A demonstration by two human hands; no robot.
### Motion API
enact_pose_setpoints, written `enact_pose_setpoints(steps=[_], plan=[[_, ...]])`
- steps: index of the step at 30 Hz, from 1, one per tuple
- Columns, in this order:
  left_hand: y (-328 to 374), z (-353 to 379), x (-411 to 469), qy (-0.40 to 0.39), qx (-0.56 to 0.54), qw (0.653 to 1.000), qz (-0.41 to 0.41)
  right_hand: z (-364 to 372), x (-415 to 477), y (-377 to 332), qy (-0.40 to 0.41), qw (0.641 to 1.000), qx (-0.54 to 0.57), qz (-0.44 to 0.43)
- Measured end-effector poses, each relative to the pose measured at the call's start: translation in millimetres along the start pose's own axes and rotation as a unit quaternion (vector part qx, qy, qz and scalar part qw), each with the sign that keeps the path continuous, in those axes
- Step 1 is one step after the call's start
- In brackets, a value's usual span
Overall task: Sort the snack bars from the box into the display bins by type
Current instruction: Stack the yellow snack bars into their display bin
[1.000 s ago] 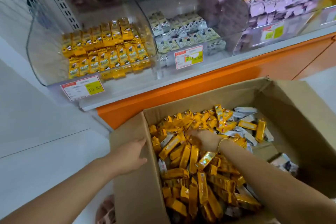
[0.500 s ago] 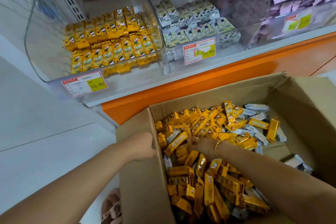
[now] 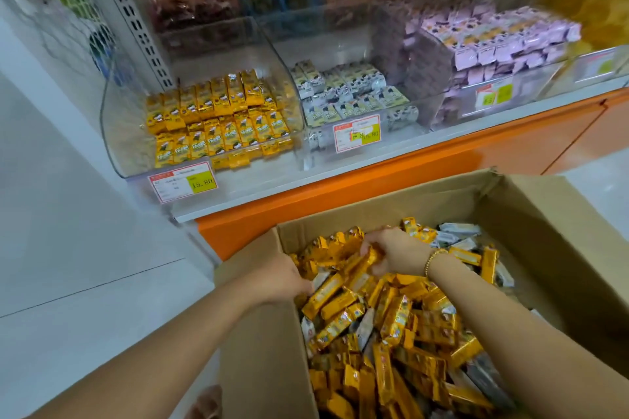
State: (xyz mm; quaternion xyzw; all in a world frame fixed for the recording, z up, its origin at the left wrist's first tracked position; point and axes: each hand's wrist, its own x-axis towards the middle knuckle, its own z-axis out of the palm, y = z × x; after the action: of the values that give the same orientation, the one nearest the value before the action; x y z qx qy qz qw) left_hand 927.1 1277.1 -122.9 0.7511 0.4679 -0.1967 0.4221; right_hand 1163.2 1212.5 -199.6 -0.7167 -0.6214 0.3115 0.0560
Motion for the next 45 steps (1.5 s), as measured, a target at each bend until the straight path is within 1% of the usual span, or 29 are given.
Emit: enact_pose_setpoints(steps=[1,3,5,7,9,12,14,15,16,17,21,22,23,24,27,30,33,34,35,37,38,39,40,41,42,43,44,45], plan=[[0.0,-0.2,-1.5,0.003,-0.037,0.999,-0.007,-5.0,-3.5,-6.9,0.029,0.999,0.013,-0.009],[1.5,-1.7,-6.6,0.004,-0.167,0.986,-0.026,-18.7,-11.1,-25.8,0.099,0.993,0.053,-0.038],[3.0,-6.5,-13.2,0.009,-0.309,0.951,-0.019,-36.0,-19.6,-51.4,0.15,0.979,0.117,-0.08],[4.2,-13.9,-18.8,0.039,-0.41,0.911,-0.008,-50.9,-27.8,-75.8,0.176,0.957,0.197,-0.116],[7.3,-20.5,-25.2,0.069,-0.496,0.866,0.009,-61.7,-34.4,-94.9,0.183,0.933,0.274,-0.144],[15.6,-30.9,-35.1,0.07,-0.631,0.77,0.061,-71.2,-41.3,-116.5,0.192,0.909,0.322,-0.182],[19.4,-41.2,-42.3,0.072,-0.695,0.711,0.081,-74.8,-43.6,-125.9,0.193,0.889,0.357,-0.213],[20.0,-47.1,-45.4,0.073,-0.717,0.688,0.088,-76.1,-44.3,-129.6,0.194,0.877,0.38,-0.223],[19.3,-53.3,-47.2,0.073,-0.73,0.672,0.097,-77.5,-45.1,-133.5,0.196,0.861,0.41,-0.23],[18.7,-59.3,-49.6,0.07,-0.737,0.663,0.11,-78.9,-45.3,-136.9,0.203,0.843,0.442,-0.229],[16.5,-76.2,-55.6,0.037,-0.734,0.654,0.181,-80.2,-40.0,-142.1,0.225,0.774,0.555,-0.203],[15.9,-78.1,-56.0,0.033,-0.736,0.647,0.195,-79.5,-39.2,-143.4,0.226,0.764,0.57,-0.203],[16.3,-79.3,-56.8,0.031,-0.739,0.641,0.205,-78.2,-38.2,-145.2,0.228,0.761,0.573,-0.202],[16.2,-80.4,-56.8,0.032,-0.74,0.637,0.213,-77.5,-39.4,-149.3,0.23,0.766,0.566,-0.201],[15.4,-84.5,-57.0,0.039,-0.741,0.631,0.226,-72.6,-39.0,-157.6,0.222,0.794,0.532,-0.194],[11.2,-90.5,-60.0,0.053,-0.724,0.646,0.235,-67.9,-35.8,-164.8,0.232,0.824,0.474,-0.203],[4.7,-93.6,-61.0,0.07,-0.706,0.661,0.246,-66.2,-32.7,-167.4,0.287,0.883,0.317,-0.192],[2.9,-93.2,-61.3,0.072,-0.698,0.667,0.25,-64.9,-32.1,-168.9,0.304,0.896,0.273,-0.177],[1.8,-93.1,-62.1,0.071,-0.691,0.673,0.254,-63.7,-32.9,-172.6,0.318,0.901,0.247,-0.163],[-0.9,-94.5,-65.7,0.072,-0.674,0.686,0.266,-63.8,-33.5,-184.5,0.34,0.898,0.236,-0.151],[-3.4,-96.0,-68.7,0.076,-0.659,0.696,0.275,-66.1,-31.5,-191.5,0.345,0.896,0.238,-0.149],[-5.7,-97.7,-72.7,0.096,-0.627,0.719,0.284,-71.1,-28.1,-199.4,0.343,0.896,0.24,-0.147],[-11.9,-98.7,-75.4,0.159,-0.555,0.765,0.287,-78.3,-22.5,-207.6,0.334,0.9,0.239,-0.146],[-19.6,-100.5,-76.9,0.263,-0.431,0.819,0.274,-87.6,-14.8,-215.9,0.32,0.908,0.229,-0.141],[-30.2,-101.6,-76.6,0.378,-0.267,0.853,0.241,-97.9,-6.1,-224.5,0.306,0.919,0.208,-0.135],[-40.2,-102.4,-77.8,0.463,-0.108,0.857,0.197,-108.8,4.1,-233.8,0.293,0.93,0.179,-0.13],[-48.0,-103.6,-78.9,0.502,-0.01,0.85,0.157,-118.9,15.4,-243.4,0.279,0.941,0.142,-0.128],[-54.4,-104.5,-78.3,0.507,0.031,0.853,0.123,-127.9,28.3,-254.3,0.263,0.952,0.092,-0.124]])
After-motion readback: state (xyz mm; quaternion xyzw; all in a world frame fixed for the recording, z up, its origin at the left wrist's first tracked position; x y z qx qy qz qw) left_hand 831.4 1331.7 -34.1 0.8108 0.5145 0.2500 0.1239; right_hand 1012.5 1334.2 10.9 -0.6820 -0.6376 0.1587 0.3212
